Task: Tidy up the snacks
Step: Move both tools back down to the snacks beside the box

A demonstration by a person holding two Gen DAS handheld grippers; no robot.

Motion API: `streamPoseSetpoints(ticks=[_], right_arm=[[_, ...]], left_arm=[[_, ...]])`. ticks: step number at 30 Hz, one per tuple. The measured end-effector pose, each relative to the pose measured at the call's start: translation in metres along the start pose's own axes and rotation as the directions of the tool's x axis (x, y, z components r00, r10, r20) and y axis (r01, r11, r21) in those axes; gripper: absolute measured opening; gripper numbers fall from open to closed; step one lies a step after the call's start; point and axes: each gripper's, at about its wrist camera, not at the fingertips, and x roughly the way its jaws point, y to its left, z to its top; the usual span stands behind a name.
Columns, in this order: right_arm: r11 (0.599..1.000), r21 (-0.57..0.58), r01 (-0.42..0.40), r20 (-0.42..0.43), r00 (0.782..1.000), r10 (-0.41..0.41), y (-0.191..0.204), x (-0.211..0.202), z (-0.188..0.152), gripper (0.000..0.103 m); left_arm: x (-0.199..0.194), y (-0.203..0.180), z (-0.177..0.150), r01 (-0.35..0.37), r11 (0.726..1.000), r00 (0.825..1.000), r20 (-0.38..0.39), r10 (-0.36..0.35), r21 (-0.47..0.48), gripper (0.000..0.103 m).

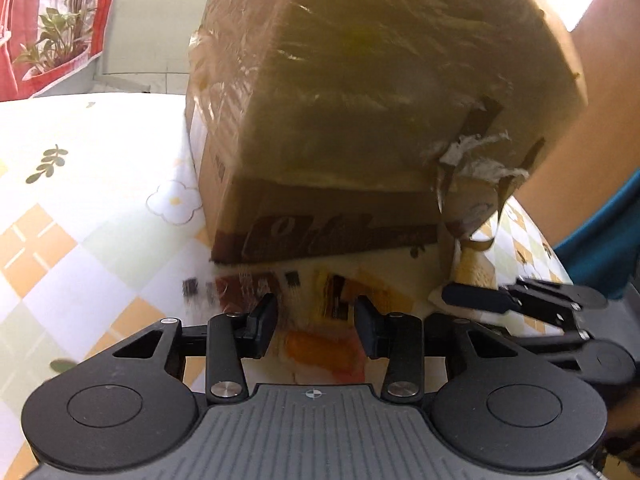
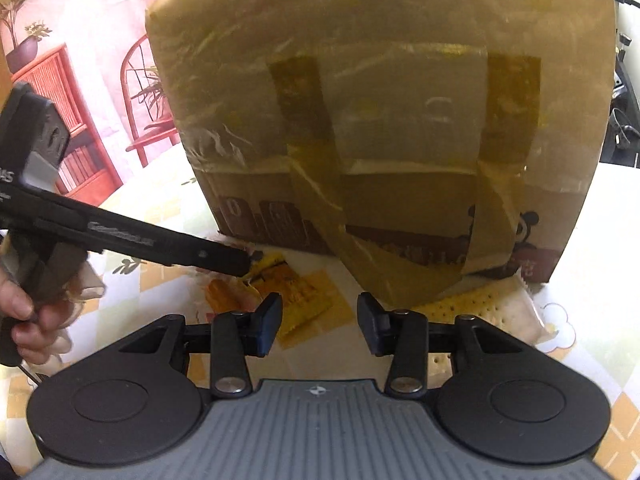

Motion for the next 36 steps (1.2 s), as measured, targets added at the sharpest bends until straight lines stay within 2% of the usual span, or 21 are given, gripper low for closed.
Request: streamPoseSetpoints(ticks=[5,9,18,21,24,27,33,36], right_arm=[[1.0,0.005,-0.002,-0.014,1.0,0.002,0.001,0.005,0.0,0.045],[1.0,-0.01,-0.006,-0.021,1.0,0.006,0.003,0.01,0.0,0.045],[0.984,-0.177,-0.014,-0.064,0.998,0.002,0.019,0.03,0.01,0.045],[0.977,-0.212,-0.023,-0.065,0.998,0.009,0.022,0.036,0.013,0.045],[0.974,-0.224,-0.039,-0.072,0.997,0.023,0.023,0.042,0.017,0.046],[0.972,-0.229,-0.061,-0.081,0.996,0.043,0.023,0.046,0.02,0.047],[0.969,-0.23,-0.095,-0.087,0.993,0.077,0.029,0.049,0.024,0.047],[0.97,-0.219,-0.101,-0.086,0.993,0.083,0.033,0.053,0.025,0.047]], left_arm=[[-0.011,0.006,-0.017,-0.003,1.0,1.0,-0.026,0.003,-0.012,0.045],[-0.017,0.005,-0.025,-0.006,1.0,1.0,-0.018,0.006,-0.02,0.045],[-0.017,-0.002,-0.03,0.008,0.999,1.0,-0.017,-0.009,-0.048,0.044],[-0.016,-0.009,-0.033,0.035,0.999,0.999,-0.035,-0.037,-0.04,0.043],[-0.015,-0.015,-0.035,0.03,0.999,0.999,-0.044,-0.032,-0.026,0.044],[-0.018,-0.016,-0.036,0.004,1.0,0.999,-0.034,-0.005,-0.029,0.044],[-0.036,-0.014,-0.029,-0.089,0.996,0.995,0.051,0.09,-0.014,0.044],[-0.038,-0.008,-0.022,-0.113,0.994,0.992,0.058,0.113,-0.003,0.044]])
